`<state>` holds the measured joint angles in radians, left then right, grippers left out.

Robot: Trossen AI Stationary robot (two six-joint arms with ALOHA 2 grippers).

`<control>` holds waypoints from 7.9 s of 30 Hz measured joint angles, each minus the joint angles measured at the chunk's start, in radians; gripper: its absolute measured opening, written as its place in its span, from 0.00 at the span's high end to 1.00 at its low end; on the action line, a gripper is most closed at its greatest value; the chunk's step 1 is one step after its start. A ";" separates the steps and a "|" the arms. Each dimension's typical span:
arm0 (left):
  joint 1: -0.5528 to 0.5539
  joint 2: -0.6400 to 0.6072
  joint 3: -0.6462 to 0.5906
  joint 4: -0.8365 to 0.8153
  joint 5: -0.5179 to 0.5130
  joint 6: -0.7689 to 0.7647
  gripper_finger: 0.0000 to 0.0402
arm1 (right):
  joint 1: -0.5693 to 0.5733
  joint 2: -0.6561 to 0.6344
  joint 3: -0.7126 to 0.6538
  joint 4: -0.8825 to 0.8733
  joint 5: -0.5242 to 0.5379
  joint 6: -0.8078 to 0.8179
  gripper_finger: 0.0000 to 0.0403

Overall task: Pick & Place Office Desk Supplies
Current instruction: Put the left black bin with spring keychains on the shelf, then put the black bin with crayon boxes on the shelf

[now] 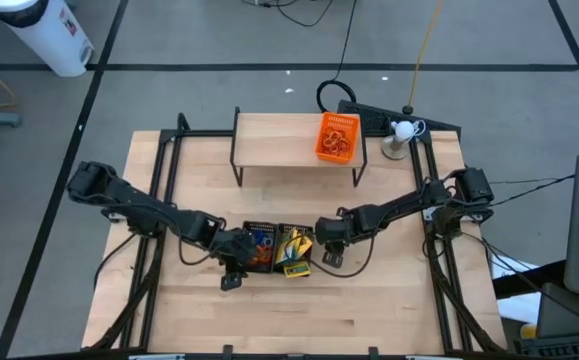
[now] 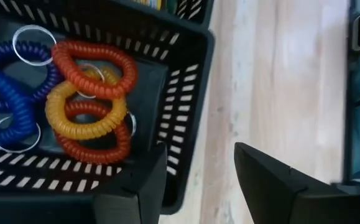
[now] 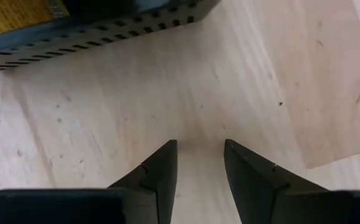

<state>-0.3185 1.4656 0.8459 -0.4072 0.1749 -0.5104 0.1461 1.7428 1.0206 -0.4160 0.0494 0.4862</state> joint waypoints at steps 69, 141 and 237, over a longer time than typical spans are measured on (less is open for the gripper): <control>0.035 0.108 0.580 -0.661 -0.311 0.221 0.98 | -0.001 0.000 0.000 0.045 0.002 -0.008 0.71; 0.643 0.187 0.864 -0.878 -0.383 0.755 0.99 | 0.000 0.000 0.000 0.096 0.002 -0.027 0.71; 0.003 0.388 0.864 -0.644 -0.244 0.313 0.58 | 0.362 -0.063 0.000 -0.235 0.164 0.445 0.71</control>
<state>-0.3153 1.8533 1.7103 -1.0516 -0.0690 -0.1974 0.5083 1.6798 1.0203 -0.6512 0.2131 0.9314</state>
